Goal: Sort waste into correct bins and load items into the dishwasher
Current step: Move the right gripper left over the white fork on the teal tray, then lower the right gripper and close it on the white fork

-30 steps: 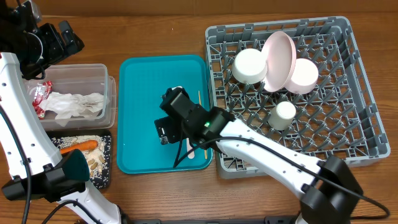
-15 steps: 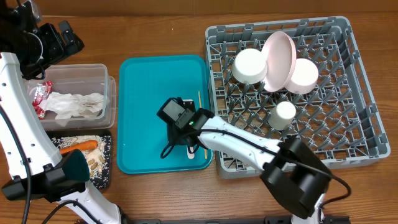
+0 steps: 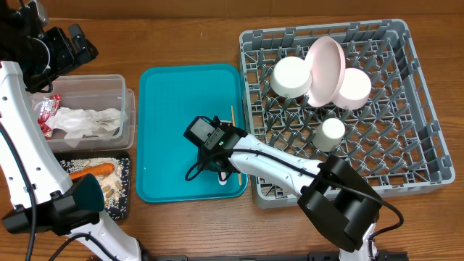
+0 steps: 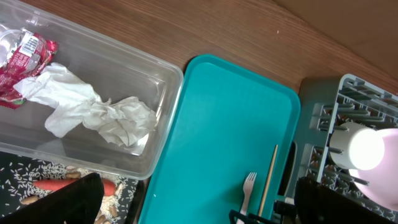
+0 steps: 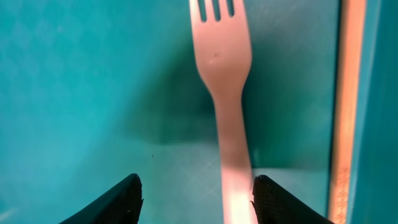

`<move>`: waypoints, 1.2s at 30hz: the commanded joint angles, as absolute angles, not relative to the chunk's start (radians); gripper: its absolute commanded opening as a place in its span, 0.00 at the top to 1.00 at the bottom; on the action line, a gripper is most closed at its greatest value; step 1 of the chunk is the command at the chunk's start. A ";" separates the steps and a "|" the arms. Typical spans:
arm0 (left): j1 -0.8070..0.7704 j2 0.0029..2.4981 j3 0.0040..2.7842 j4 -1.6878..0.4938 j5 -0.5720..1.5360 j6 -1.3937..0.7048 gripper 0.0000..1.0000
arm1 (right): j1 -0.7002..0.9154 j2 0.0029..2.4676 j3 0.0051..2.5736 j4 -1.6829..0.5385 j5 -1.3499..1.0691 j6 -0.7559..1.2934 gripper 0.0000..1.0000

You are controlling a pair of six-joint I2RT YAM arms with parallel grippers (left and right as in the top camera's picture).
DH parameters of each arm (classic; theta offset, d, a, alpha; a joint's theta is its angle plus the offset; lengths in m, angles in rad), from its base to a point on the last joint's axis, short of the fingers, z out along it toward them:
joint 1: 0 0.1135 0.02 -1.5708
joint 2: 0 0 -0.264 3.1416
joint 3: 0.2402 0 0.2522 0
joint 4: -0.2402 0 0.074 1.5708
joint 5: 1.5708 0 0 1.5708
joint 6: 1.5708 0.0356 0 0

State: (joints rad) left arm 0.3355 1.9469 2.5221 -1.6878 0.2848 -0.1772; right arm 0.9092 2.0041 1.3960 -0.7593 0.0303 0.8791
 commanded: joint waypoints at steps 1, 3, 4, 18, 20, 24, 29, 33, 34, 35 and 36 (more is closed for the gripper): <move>0.337 1.942 2.529 -1.689 0.296 -0.182 0.00 | 0.902 2.012 1.400 -0.758 -0.006 0.891 0.40; 0.337 1.942 2.529 -1.689 0.295 -0.182 0.00 | 0.902 2.012 1.400 -0.767 -0.027 0.888 0.25; 0.337 1.942 2.529 -1.689 0.295 -0.183 0.00 | 0.902 2.012 1.400 -0.770 -0.041 0.883 0.23; 0.337 1.942 2.529 -1.689 0.296 -0.183 0.00 | 0.902 2.012 1.400 -0.800 -0.020 0.891 0.47; 0.337 1.942 2.529 -1.689 0.296 -0.183 0.00 | 0.902 2.012 1.400 -0.806 -0.020 0.892 0.48; 0.337 1.942 2.529 -1.689 0.296 -0.183 0.00 | 0.902 2.012 1.400 -0.823 0.002 0.925 0.53; 0.337 1.942 2.529 -1.689 0.296 -0.183 0.00 | 0.902 2.014 1.400 -0.824 0.009 0.925 0.56; 0.337 1.942 2.529 -1.689 0.296 -0.183 0.00 | 0.901 2.024 1.400 -0.824 0.010 0.921 0.56; 0.337 1.942 2.529 -1.689 0.295 -0.183 0.00 | 0.900 2.024 1.400 -0.824 0.011 0.919 0.56; 0.337 1.942 2.529 -1.689 0.295 -0.183 0.00 | 0.897 2.024 1.400 -0.824 0.014 0.917 0.56; 0.337 1.942 2.529 -1.689 0.296 -0.183 0.00 | 0.894 2.024 1.400 -0.826 0.017 0.917 0.55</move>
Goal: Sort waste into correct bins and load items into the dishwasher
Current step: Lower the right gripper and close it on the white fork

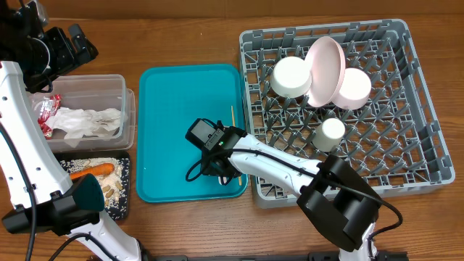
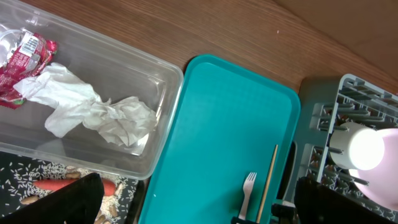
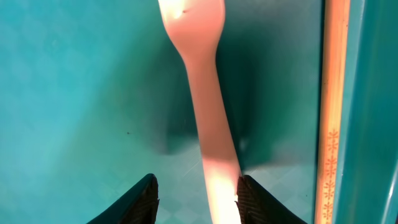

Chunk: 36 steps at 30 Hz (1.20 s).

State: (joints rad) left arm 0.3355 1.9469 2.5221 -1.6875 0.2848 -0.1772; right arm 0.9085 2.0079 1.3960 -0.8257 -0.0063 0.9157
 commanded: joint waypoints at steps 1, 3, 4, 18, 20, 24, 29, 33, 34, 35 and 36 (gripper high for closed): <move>0.337 1.942 2.529 -1.689 0.296 -0.183 0.00 | 0.892 2.025 1.399 -0.826 0.017 0.916 0.55; 0.337 1.942 2.529 -1.689 0.296 -0.182 0.00 | 0.886 2.028 1.400 -0.824 0.017 0.913 0.54; 0.337 1.942 2.529 -1.689 0.296 -0.183 0.00 | 0.885 2.032 1.400 -0.822 0.017 0.913 0.54; 0.337 1.942 2.529 -1.689 0.296 -0.183 0.00 | 0.879 2.071 1.400 -0.787 0.005 0.918 0.74; 0.337 1.942 2.529 -1.689 0.296 -0.183 0.00 | 0.879 2.071 1.400 -0.786 -0.002 0.918 0.78; 0.337 1.942 2.529 -1.689 0.296 -0.183 0.00 | 0.879 2.070 1.402 -0.783 -0.010 0.917 0.82; 0.337 1.942 2.529 -1.689 0.296 -0.183 0.00 | 0.879 2.070 1.403 -0.782 -0.013 0.917 0.91; 0.337 1.942 2.529 -1.689 0.296 -0.182 0.00 | 0.879 2.070 1.403 -0.780 -0.013 0.917 0.96; 0.337 1.942 2.529 -1.689 0.296 -0.183 0.00 | 0.879 2.070 1.403 -0.780 -0.013 0.917 0.96; 0.337 1.942 2.529 -1.687 0.295 -0.183 0.00 | 0.879 2.070 1.403 -0.780 -0.013 0.917 0.96; 0.337 1.942 2.529 -1.688 0.295 -0.183 0.00 | 0.879 2.070 1.403 -0.780 -0.013 0.917 0.96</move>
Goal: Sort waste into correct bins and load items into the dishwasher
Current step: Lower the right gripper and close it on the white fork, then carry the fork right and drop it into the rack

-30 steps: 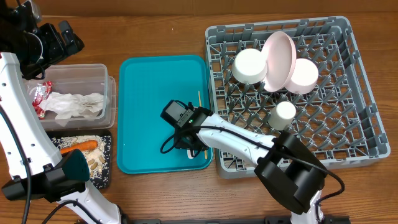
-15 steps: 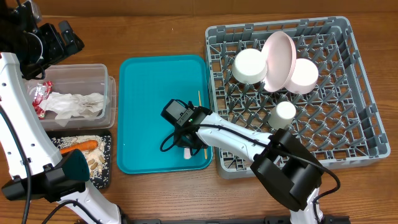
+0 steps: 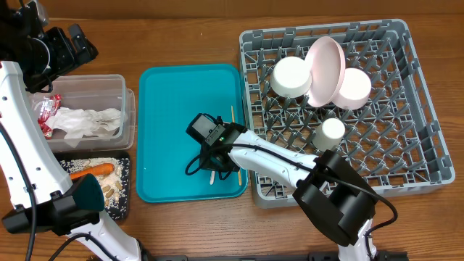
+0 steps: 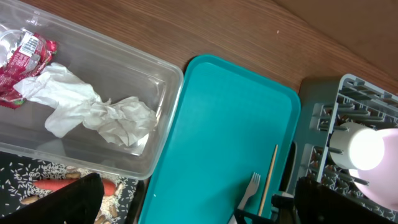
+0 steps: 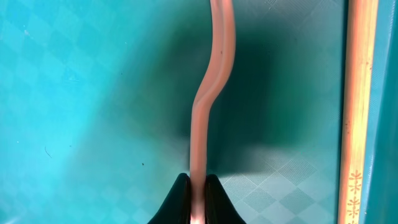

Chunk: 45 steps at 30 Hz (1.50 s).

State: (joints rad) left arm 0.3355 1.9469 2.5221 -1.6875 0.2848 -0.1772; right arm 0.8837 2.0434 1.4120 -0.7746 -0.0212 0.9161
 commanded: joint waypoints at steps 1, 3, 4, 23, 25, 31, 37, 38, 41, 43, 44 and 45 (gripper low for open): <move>0.337 1.942 2.529 -1.688 0.296 -0.183 0.00 | 0.879 2.070 1.403 -0.780 -0.014 0.917 0.96; 0.337 1.942 2.529 -1.688 0.296 -0.183 0.00 | 0.879 2.070 1.403 -0.776 -0.013 0.917 0.96; 0.337 1.942 2.529 -1.688 0.296 -0.183 0.00 | 0.879 2.070 1.402 -0.773 -0.013 0.917 0.96; 0.336 1.942 2.529 -1.688 0.296 -0.183 0.00 | 0.879 1.973 1.469 -0.781 -0.016 0.782 0.96; 0.336 1.942 2.529 -1.688 0.296 -0.183 0.00 | 0.879 1.927 1.469 -0.801 0.014 0.771 0.96; 0.336 1.942 2.529 -1.688 0.296 -0.183 0.00 | 0.860 1.749 1.469 -0.857 0.041 0.600 0.96; 0.336 1.942 2.529 -1.688 0.296 -0.183 0.00 | 0.698 1.578 1.468 -1.068 0.104 0.519 0.96; 0.336 1.942 2.529 -1.688 0.296 -0.183 0.00 | 0.663 1.569 1.468 -1.108 0.104 0.498 0.96; 0.336 1.942 2.529 -1.688 0.296 -0.183 0.00 | 0.563 1.570 1.456 -1.195 0.104 0.427 0.96; 0.336 1.942 2.529 -1.688 0.296 -0.183 0.00 | 0.519 1.570 1.439 -1.214 0.105 0.412 0.96; 0.336 1.942 2.529 -1.688 0.296 -0.183 0.00 | 0.498 1.570 1.425 -1.213 0.105 0.403 0.96; 0.336 1.942 2.529 -1.688 0.296 -0.183 0.00 | 0.481 1.571 1.413 -1.214 0.105 0.382 0.96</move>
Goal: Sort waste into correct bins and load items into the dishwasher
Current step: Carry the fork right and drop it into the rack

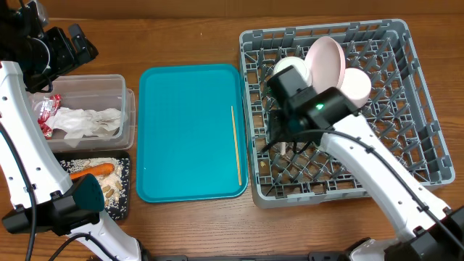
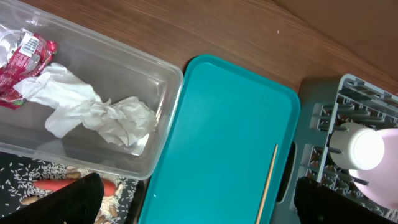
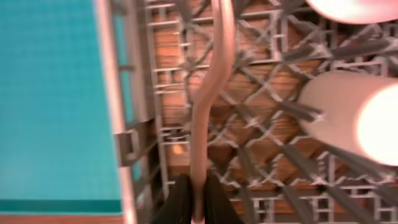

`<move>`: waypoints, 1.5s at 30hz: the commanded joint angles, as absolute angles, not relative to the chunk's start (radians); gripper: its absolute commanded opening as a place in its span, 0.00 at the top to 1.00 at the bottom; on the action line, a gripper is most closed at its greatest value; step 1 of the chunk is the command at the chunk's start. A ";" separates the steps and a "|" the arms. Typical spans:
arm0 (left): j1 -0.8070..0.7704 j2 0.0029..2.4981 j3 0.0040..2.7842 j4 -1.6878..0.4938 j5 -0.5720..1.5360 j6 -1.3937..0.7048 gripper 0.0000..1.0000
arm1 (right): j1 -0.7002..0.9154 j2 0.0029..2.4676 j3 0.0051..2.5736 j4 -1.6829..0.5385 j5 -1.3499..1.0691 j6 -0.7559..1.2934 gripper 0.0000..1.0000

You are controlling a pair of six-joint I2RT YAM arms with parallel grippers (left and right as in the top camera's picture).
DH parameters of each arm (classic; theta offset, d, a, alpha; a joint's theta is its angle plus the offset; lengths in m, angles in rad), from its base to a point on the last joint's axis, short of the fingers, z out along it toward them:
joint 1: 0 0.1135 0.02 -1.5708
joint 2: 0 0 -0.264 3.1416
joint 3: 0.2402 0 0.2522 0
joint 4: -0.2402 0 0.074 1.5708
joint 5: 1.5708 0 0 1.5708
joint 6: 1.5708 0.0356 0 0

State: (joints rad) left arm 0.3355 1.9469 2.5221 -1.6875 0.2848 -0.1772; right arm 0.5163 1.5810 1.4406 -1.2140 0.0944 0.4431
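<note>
My right gripper (image 3: 198, 208) is shut on the handle of a pale pink fork (image 3: 210, 93). It holds the fork over the left part of the grey dish rack (image 1: 406, 167), and in the overhead view the right gripper (image 1: 284, 145) sits low among the rack's tines. A wooden chopstick (image 1: 235, 145) lies alone on the teal tray (image 1: 181, 130), along its right side. Far from both, my left gripper (image 1: 61, 43) hangs at the back left above the bins, its dark fingers (image 2: 78, 199) spread wide with nothing between them.
The rack holds a white cup (image 1: 290, 72), a pink plate (image 1: 324, 65) on edge, another pale cup (image 1: 357, 85), and a cup on its side (image 3: 354, 118). A clear bin (image 1: 123, 90) with tissue and a red wrapper stands left, above a black tray (image 1: 125, 181) of carrot and rice.
My right gripper was shut on the fork over the tray's right side. It now holds the fork over the left part of the rack. Only the chopstick is on the tray.
My right gripper stood open astride the fork's handle on the tray, then narrower around it, then shut on it with the fork turned askew. Now the fork is over the dish rack. The left arm stayed put throughout.
</note>
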 commanded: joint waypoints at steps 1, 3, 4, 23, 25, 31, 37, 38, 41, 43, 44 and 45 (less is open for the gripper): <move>0.336 1.942 2.529 -1.688 0.296 -0.183 0.00 | 0.471 1.571 1.402 -1.214 0.105 0.361 0.96; 0.336 1.942 2.529 -1.688 0.296 -0.183 0.00 | 0.458 1.572 1.380 -1.213 0.105 0.328 0.96; 0.336 1.942 2.529 -1.688 0.296 -0.183 0.00 | 0.458 1.572 1.372 -1.212 0.105 0.313 0.96; 0.336 1.942 2.529 -1.688 0.296 -0.183 0.00 | 0.458 1.574 1.215 -1.084 0.104 0.253 0.96; 0.336 1.942 2.529 -1.688 0.296 -0.183 0.00 | 0.458 1.574 1.214 -1.085 0.109 0.234 0.96; 0.336 1.942 2.529 -1.688 0.296 -0.183 0.00 | 0.461 1.574 1.214 -1.067 0.073 0.228 0.96; 0.336 1.942 2.529 -1.688 0.296 -0.183 0.00 | 0.461 1.574 1.214 -1.041 0.073 0.228 0.66; 0.336 1.942 2.529 -1.688 0.296 -0.183 0.00 | 0.461 1.574 1.214 -1.037 0.073 0.228 0.59; 0.336 1.942 2.529 -1.688 0.296 -0.183 0.00 | 0.461 1.574 1.214 -1.030 0.073 0.228 0.47; 0.336 1.942 2.529 -1.688 0.296 -0.183 0.00 | 0.461 1.574 1.215 -1.029 0.074 0.228 0.44; 0.336 1.942 2.529 -1.688 0.296 -0.183 0.00 | 0.460 1.574 1.219 -1.031 0.074 0.228 0.44; 0.336 1.942 2.529 -1.688 0.296 -0.183 0.00 | 0.460 1.574 1.224 -1.031 0.073 0.228 0.45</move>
